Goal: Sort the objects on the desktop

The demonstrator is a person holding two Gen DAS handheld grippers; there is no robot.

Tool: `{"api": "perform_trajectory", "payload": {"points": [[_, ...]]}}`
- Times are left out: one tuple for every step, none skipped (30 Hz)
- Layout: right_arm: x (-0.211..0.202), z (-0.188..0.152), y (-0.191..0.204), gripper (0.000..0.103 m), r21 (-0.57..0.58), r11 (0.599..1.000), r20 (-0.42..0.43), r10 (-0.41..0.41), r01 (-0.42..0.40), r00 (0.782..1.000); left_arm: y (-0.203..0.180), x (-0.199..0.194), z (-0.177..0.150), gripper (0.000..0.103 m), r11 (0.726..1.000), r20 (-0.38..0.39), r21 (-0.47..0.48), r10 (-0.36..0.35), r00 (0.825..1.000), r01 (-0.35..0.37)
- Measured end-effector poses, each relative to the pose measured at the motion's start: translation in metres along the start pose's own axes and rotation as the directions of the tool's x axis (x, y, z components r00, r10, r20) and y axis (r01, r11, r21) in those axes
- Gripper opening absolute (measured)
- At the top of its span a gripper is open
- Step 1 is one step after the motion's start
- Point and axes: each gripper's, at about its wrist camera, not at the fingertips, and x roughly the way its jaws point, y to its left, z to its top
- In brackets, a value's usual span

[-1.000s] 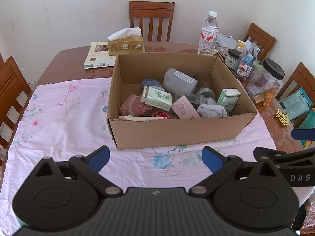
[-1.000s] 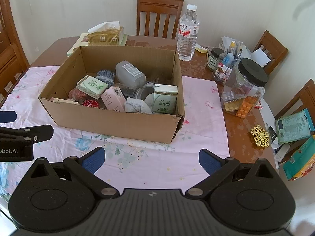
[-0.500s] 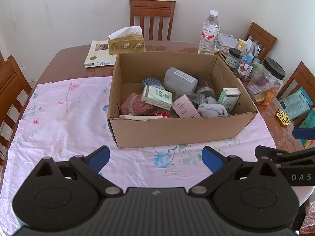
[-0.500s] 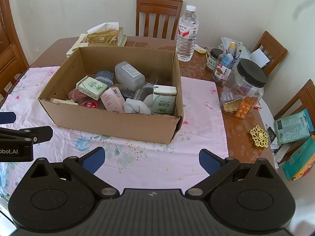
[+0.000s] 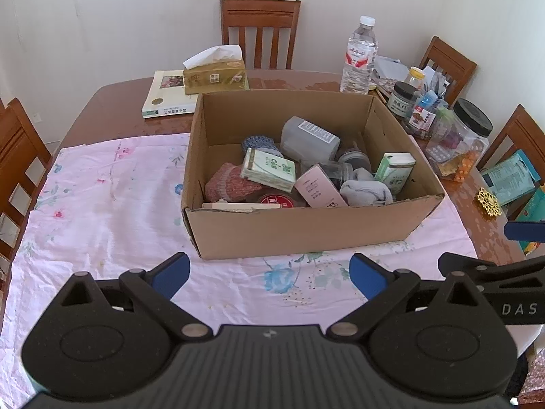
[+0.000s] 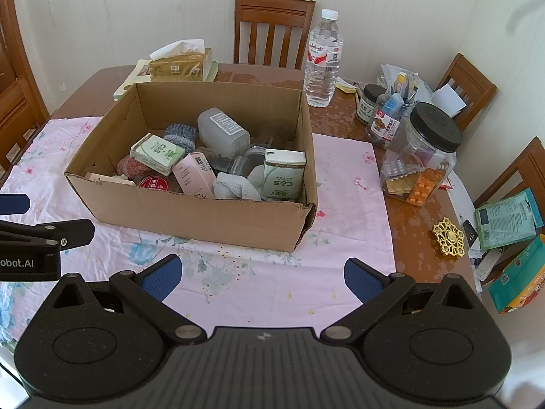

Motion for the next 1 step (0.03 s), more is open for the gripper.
{"api": "perform_trajectory", "payload": {"points": [[-0.0001,0.0,0.0,0.103,0.0,1.0,0.0,0.0,0.0,1.0,-0.0003,0.0001,0.0,0.1,1.0,0.0,0.002,0.0,1.0,0.0]]}}
